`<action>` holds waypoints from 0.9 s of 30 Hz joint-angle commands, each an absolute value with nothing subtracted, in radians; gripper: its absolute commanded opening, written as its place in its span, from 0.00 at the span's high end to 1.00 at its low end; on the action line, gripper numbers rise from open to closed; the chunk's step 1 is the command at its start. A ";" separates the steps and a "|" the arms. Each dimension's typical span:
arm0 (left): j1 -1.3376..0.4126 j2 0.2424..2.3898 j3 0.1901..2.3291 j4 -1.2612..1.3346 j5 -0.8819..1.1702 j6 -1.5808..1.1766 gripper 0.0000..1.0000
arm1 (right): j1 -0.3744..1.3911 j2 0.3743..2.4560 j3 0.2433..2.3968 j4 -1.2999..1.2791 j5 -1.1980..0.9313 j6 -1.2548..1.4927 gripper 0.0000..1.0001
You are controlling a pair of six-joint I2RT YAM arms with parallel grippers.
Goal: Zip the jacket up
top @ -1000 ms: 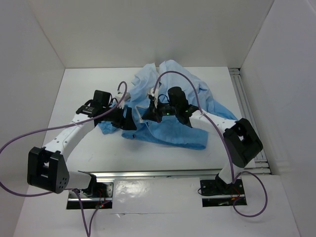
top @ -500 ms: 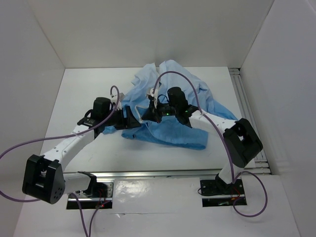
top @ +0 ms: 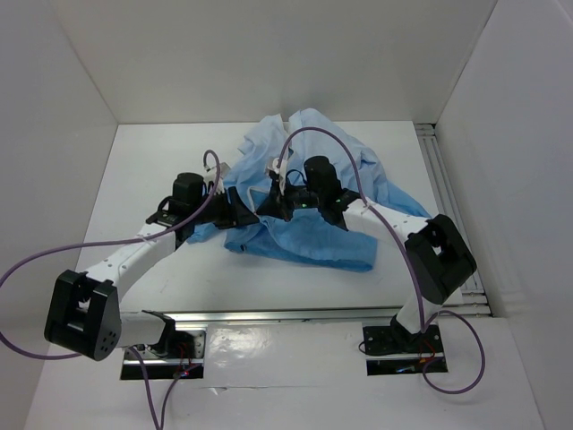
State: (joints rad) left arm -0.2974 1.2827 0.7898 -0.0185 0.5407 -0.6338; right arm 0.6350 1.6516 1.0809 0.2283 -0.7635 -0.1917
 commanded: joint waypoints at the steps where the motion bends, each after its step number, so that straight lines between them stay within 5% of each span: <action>1: -0.301 1.282 0.799 0.064 0.581 -0.649 0.49 | 0.637 1.641 1.134 0.296 -0.765 -0.195 1.00; 5: -0.310 1.282 0.799 0.075 0.592 -0.649 0.61 | 0.637 1.651 1.134 0.296 -0.765 -0.195 1.00; 12: -0.310 1.302 0.790 0.097 0.656 -0.660 1.00 | 0.637 1.660 1.143 0.296 -0.735 -0.186 1.00; 27: -0.310 1.321 0.819 -0.121 0.787 -0.529 1.00 | 0.637 1.635 1.183 0.347 -0.420 -0.319 1.00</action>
